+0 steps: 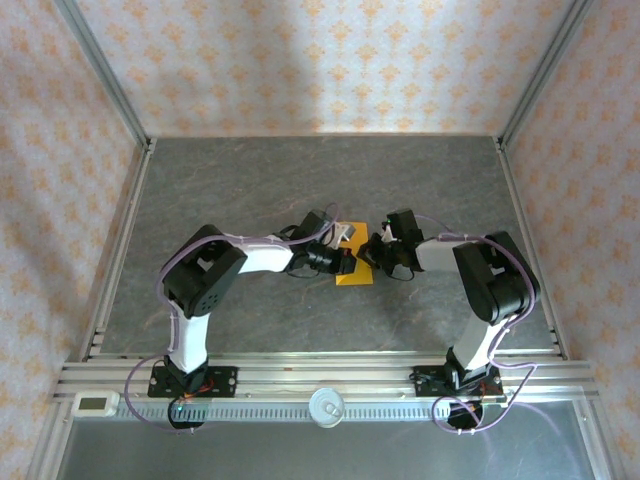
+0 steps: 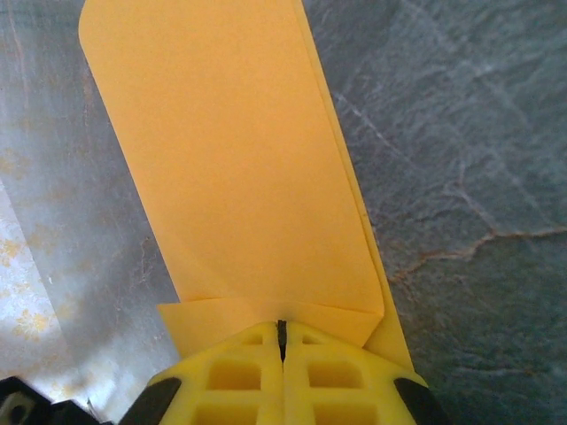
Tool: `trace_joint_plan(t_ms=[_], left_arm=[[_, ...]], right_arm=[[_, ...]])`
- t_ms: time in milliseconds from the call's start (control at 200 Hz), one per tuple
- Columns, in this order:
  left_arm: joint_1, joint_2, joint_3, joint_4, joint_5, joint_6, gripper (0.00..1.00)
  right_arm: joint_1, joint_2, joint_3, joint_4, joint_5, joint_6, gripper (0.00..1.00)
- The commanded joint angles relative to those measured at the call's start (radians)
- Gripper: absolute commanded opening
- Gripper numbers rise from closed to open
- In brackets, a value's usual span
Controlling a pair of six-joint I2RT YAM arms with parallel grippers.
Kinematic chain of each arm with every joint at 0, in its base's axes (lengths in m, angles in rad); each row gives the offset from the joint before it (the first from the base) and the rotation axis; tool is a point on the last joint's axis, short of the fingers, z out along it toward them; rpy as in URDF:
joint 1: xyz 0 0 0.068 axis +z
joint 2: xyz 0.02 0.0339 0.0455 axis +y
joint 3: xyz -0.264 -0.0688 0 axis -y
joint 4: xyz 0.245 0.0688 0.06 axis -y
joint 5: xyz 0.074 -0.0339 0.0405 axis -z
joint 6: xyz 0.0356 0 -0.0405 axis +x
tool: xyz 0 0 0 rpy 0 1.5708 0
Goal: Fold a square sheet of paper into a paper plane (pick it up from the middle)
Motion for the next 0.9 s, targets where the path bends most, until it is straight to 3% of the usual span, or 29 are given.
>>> trace_joint_plan(t_ms=[0, 671, 896], left_arm=[[-0.011, 0.048, 0.022, -0.075, -0.027, 0.016, 0.0], [-0.016, -0.136, -0.227, -0.094, -0.037, 0.049, 0.0], [-0.013, -0.253, -0.243, -0.003, 0.012, 0.009, 0.0]], right_arm=[[-0.014, 0.051, -0.04, -0.066, 0.08, -0.006, 0.0], [-0.032, 0.05, -0.046, -0.083, 0.075, -0.031, 0.0], [-0.032, 0.044, -0.043, -0.081, 0.06, -0.034, 0.0]])
